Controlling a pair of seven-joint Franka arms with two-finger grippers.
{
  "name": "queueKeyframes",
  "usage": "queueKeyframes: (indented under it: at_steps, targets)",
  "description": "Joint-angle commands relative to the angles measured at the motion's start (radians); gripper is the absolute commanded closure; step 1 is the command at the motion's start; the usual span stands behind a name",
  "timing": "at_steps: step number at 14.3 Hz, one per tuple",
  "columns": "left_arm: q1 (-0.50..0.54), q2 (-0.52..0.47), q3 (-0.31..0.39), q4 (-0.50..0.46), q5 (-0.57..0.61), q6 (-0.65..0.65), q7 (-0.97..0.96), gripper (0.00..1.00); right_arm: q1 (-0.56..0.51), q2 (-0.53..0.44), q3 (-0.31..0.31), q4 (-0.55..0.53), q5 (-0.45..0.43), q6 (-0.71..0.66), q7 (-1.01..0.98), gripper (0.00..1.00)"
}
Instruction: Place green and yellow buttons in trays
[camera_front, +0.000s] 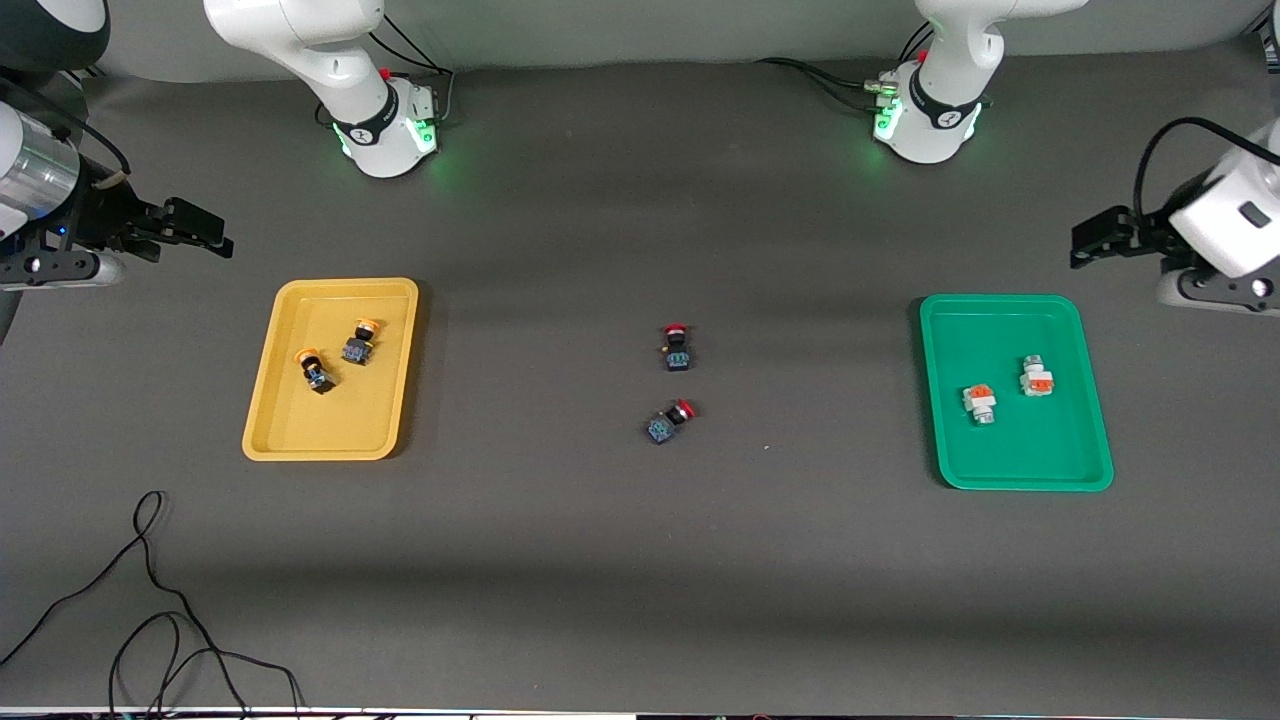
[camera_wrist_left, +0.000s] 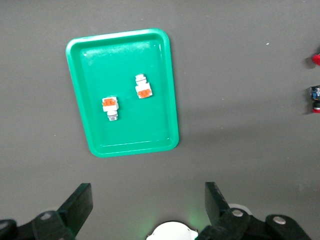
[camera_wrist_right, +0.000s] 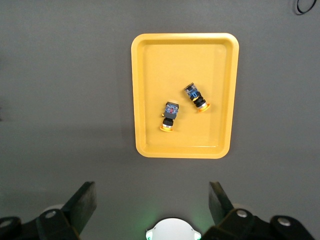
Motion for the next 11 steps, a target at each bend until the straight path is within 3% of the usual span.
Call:
queueKeyframes:
  at_steps: [1,5,11]
  targets:
    - [-0.036,-0.005,0.025,0.018,-0.007,-0.026,-0.027,0.00,0.001,0.022,-0.034,0.034,-0.012,0.000,0.023,0.00]
    - [-0.086,-0.007,0.074,0.018,-0.007,-0.026,-0.024,0.00,0.001,0.046,-0.058,0.109,-0.010,-0.060,0.029,0.00]
    - [-0.069,-0.005,0.068,0.018,-0.007,-0.026,-0.023,0.00,0.005,0.039,-0.067,0.117,-0.007,-0.064,0.034,0.00]
